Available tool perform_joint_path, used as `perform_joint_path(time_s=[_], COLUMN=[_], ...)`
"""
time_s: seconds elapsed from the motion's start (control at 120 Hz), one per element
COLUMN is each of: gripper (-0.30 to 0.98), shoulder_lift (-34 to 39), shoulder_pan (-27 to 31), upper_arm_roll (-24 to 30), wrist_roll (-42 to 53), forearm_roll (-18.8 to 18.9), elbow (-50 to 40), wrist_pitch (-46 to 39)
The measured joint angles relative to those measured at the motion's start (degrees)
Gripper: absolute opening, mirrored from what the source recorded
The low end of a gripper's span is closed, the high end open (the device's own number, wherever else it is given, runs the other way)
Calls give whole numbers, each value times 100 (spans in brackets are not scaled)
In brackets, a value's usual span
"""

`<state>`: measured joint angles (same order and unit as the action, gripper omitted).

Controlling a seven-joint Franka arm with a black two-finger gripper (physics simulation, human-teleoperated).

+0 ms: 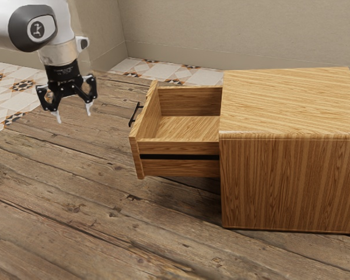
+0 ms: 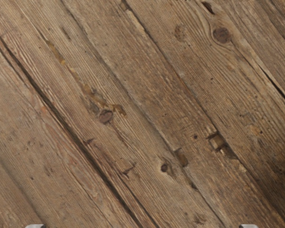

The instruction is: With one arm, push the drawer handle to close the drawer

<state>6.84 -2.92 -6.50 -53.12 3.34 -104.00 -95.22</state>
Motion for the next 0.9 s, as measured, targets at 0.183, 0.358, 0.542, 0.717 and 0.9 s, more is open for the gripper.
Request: perform_joint_path(time_s=[0.183, 0.358, 0.542, 0.717, 0.9], gripper=[8, -4, -8, -9, -10], shoulder_lift=[-314, -538, -656, -928, -1077], shoulder_pan=[-23, 177, 346, 494, 89], upper_arm_roll=[4, 0, 3, 72, 196], wrist_roll=[-1795, -3402, -4679, -5501, -5872], forearm_roll=[-181, -189, -169, -110, 1], elbow=[-195, -206, -206, -189, -184], wrist_pitch=[-988, -1861, -2339, -2665, -2897])
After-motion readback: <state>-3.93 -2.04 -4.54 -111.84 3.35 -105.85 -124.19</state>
